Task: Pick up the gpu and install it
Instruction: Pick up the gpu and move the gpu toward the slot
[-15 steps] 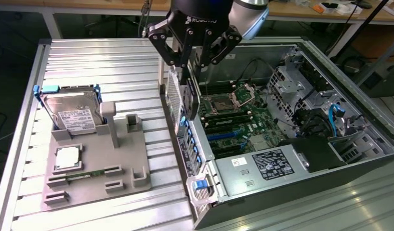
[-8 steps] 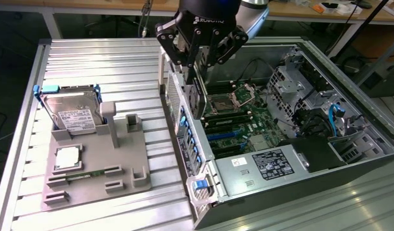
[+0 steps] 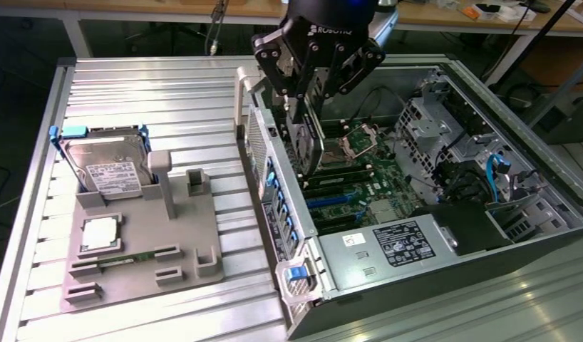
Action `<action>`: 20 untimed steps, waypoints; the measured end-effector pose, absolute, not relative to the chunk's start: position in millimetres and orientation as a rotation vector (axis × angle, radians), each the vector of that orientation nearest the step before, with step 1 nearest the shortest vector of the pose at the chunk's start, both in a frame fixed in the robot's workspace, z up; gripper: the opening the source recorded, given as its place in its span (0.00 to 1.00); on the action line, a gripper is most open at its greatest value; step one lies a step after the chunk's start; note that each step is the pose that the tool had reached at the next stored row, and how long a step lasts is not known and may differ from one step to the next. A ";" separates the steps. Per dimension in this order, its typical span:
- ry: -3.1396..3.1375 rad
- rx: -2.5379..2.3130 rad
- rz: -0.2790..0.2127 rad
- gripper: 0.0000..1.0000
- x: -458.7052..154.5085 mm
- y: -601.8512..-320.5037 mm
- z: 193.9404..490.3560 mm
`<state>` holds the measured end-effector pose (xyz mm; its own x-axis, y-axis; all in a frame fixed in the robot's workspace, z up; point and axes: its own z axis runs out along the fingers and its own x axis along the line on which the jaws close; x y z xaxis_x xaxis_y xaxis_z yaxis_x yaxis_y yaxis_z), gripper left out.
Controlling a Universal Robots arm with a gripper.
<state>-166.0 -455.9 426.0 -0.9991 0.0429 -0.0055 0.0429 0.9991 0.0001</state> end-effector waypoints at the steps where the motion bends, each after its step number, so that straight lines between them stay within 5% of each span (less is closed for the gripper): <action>1: 3.135 0.067 0.000 0.27 -163.4 -455.9 426.0; 20: 3.135 0.067 0.000 0.27 -113.4 -455.6 426.0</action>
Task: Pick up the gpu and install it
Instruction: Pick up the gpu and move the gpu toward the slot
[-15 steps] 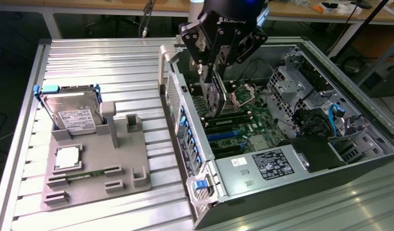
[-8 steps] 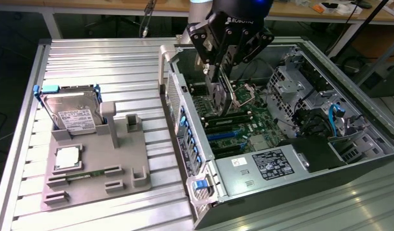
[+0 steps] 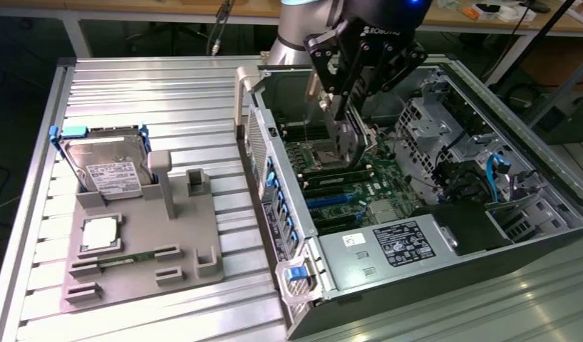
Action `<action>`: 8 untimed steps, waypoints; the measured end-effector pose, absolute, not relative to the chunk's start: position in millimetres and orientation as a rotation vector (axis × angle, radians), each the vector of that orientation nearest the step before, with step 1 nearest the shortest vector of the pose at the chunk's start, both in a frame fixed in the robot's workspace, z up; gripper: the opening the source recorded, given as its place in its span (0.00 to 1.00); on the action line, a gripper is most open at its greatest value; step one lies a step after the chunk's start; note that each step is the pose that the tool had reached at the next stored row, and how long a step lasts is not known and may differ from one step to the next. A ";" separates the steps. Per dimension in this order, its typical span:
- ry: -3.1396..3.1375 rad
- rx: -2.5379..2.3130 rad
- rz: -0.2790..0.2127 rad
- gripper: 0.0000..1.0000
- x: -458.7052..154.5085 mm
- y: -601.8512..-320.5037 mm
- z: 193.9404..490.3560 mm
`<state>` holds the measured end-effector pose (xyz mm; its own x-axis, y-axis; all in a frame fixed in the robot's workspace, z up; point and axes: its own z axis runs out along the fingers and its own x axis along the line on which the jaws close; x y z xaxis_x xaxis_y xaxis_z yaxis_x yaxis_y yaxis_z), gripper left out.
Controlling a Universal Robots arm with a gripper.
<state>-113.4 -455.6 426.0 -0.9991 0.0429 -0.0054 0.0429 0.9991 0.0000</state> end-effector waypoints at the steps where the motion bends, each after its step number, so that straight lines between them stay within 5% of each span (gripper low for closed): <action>1: 3.135 0.067 0.000 0.27 -109.9 -455.5 426.1; 8: 3.135 0.067 0.000 0.27 -85.0 -455.0 426.0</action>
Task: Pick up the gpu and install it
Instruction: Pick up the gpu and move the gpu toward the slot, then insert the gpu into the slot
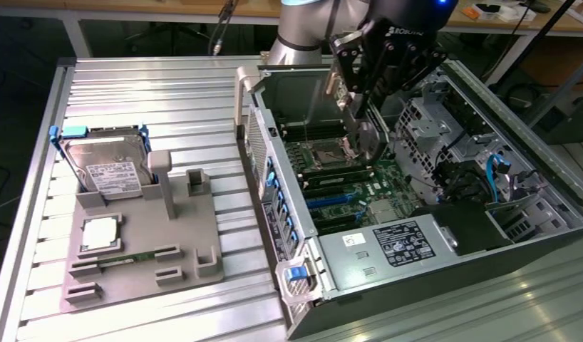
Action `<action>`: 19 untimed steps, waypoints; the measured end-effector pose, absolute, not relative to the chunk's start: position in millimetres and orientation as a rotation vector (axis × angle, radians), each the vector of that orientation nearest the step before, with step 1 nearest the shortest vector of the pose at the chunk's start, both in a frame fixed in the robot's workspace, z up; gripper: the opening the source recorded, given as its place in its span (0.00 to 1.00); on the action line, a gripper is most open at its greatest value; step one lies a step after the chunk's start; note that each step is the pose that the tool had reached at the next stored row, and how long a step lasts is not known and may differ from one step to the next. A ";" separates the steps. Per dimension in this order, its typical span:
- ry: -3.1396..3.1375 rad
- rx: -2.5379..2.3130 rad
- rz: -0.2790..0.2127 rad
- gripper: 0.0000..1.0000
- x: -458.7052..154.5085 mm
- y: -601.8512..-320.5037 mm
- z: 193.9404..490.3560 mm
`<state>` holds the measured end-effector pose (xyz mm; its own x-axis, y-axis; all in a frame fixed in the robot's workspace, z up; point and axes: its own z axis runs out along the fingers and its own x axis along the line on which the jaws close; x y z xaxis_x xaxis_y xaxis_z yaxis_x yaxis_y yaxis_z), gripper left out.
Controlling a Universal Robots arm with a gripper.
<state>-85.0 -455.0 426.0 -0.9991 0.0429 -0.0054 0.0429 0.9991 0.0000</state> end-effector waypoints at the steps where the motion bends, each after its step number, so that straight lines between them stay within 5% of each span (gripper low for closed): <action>1: 3.135 0.067 0.000 0.27 -80.8 -454.8 426.0; 19: 3.135 0.067 0.000 0.27 -19.1 -453.8 426.0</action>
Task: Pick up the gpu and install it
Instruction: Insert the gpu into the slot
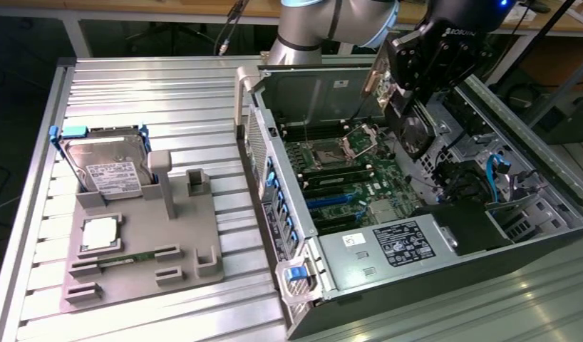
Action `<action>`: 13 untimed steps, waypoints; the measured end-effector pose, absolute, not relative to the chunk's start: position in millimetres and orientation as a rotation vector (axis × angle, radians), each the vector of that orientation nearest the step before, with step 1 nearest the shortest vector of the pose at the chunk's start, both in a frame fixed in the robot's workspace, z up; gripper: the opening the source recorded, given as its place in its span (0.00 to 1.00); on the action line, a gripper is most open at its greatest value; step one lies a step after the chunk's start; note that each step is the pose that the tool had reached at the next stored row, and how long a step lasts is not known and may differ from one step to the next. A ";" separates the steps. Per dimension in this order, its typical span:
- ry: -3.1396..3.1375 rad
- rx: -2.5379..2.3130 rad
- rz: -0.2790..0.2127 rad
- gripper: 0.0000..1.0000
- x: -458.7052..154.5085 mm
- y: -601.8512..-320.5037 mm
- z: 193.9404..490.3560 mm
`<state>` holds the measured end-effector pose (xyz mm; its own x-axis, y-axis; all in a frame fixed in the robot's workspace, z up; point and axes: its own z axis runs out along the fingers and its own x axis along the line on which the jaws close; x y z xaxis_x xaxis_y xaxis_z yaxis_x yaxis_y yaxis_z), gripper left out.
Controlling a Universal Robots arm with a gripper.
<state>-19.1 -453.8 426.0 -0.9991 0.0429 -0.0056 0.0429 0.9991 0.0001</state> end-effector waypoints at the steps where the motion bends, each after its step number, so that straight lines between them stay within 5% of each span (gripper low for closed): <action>1: 3.135 0.067 0.000 0.27 -19.1 -453.8 426.0; 13: 3.136 0.016 0.000 0.27 -19.1 -453.8 426.0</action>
